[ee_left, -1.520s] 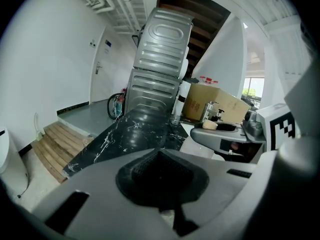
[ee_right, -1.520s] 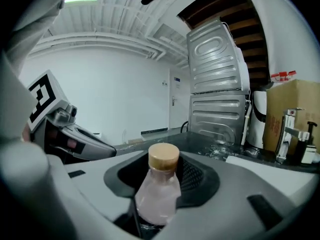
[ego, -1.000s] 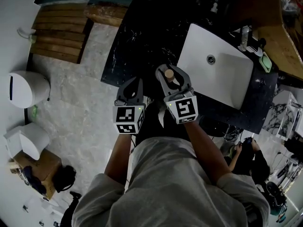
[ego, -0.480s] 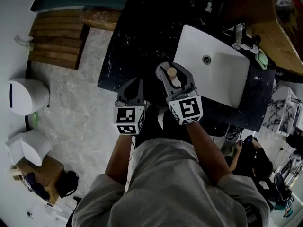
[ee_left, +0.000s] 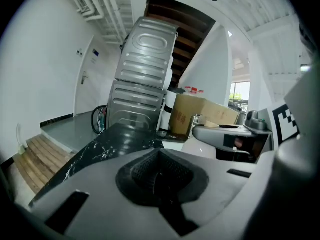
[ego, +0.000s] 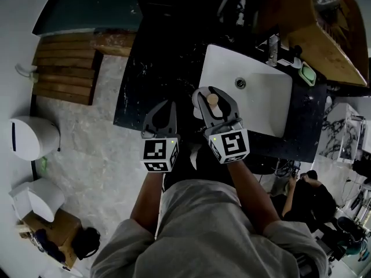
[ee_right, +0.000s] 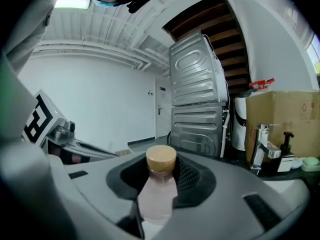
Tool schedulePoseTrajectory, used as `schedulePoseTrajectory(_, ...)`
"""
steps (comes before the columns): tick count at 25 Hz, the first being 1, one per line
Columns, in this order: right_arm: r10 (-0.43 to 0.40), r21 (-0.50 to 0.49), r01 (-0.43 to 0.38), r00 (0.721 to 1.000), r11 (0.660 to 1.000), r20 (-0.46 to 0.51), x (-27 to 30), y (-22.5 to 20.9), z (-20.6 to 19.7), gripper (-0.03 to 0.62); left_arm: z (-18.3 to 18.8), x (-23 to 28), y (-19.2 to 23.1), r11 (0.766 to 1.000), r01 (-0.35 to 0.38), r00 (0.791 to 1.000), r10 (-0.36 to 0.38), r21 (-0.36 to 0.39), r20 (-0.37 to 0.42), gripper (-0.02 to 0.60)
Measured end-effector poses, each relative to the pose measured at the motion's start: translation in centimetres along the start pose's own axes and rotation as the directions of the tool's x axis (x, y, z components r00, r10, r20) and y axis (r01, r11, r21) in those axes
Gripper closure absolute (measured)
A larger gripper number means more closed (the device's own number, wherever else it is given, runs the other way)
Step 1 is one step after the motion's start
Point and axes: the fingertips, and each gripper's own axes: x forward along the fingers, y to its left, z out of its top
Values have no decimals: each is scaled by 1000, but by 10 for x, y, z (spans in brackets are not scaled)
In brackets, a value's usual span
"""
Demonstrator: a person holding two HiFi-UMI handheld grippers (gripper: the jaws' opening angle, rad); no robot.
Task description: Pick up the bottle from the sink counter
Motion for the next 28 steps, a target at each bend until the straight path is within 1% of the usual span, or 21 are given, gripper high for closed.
schedulePoseTrajectory(4, -53, 6, 52, 998, 999, 22, -14, -22, 13, 465, 27, 9, -21, 998, 26, 998, -29, 53, 51, 569)
schedulePoseTrajectory(7, -90, 10, 90, 995, 996, 33, -27, -40, 22, 465, 42, 15, -38, 997, 53, 995, -57, 54, 79, 569)
schedulePoseTrajectory(9, -120, 13, 120, 992, 993, 40, -36, -52, 26, 465, 49, 20, -52, 995, 75, 993, -80, 59, 92, 569)
schedulePoseTrajectory(14, -195, 27, 194, 979, 981, 59, -59, -83, 38, 465, 67, 33, -85, 984, 133, 983, -146, 116, 108, 569)
schedulePoseTrajectory(18, -246, 32, 245, 966, 969, 78, -83, -106, 48, 465, 77, 42, -112, 974, 177, 974, -194, 144, 116, 569)
schedulePoseTrajectory(21, -287, 38, 285, 954, 958, 90, -101, -122, 55, 465, 85, 46, -132, 965, 223, 962, -241, 141, 126, 569)
schedulePoseTrajectory(23, -321, 47, 317, 942, 947, 98, -113, -131, 59, 465, 88, 48, -144, 958, 252, 955, -269, 141, 125, 569)
schedulePoseTrajectory(28, -399, 58, 395, 909, 917, 118, -143, -146, 70, 465, 101, 46, -171, 933, 305, 935, -331, 189, 129, 569)
